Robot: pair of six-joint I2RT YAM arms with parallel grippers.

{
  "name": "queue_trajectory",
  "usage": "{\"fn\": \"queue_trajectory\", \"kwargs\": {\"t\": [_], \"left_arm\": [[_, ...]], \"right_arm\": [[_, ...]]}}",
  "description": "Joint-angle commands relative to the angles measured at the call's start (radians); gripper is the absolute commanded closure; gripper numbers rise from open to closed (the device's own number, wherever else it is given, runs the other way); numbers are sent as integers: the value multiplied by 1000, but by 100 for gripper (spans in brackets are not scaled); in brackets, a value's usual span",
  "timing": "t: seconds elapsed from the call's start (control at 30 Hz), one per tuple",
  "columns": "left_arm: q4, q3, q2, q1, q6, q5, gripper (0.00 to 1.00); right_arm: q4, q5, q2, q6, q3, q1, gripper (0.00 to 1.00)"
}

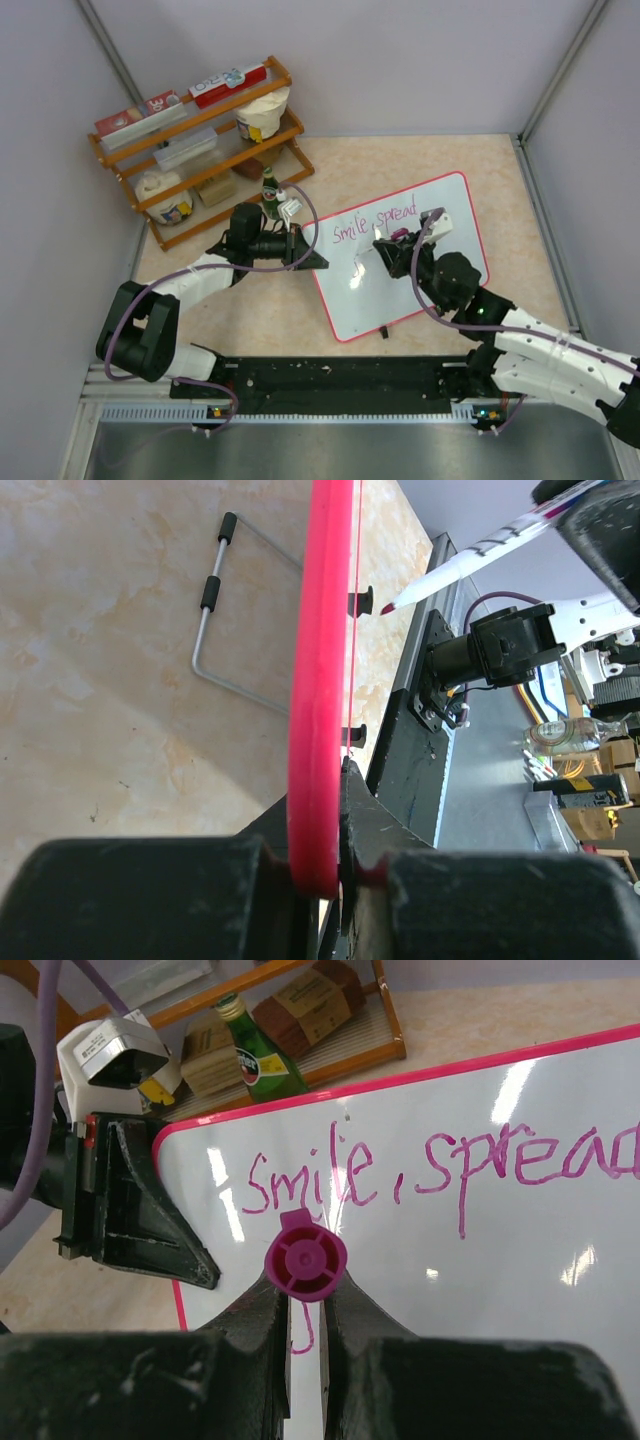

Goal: Write a sentence on the whiteboard

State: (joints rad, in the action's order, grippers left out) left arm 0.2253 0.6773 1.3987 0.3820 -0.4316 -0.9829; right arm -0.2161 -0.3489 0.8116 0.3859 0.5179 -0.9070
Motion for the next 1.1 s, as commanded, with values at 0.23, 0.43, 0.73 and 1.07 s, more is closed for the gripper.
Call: {"fn": "queue_trajectory", "kwargs": {"t": [0.23,0.43,0.73,1.07], "left_arm": [[-121,-70,42,44,261,144,100],[-121,-68,45,44,261,144,100],[-121,-68,45,44,261,144,100],[-121,-67,48,44,261,144,100]], "right_arm": [[-6,-45,-9,2,-10,-7,100],[-20,-41,24,10,-27,-7,100],[-9,-41,23,16,-44,-6,100],[43,-24,0,28,-68,-6,100]]}}
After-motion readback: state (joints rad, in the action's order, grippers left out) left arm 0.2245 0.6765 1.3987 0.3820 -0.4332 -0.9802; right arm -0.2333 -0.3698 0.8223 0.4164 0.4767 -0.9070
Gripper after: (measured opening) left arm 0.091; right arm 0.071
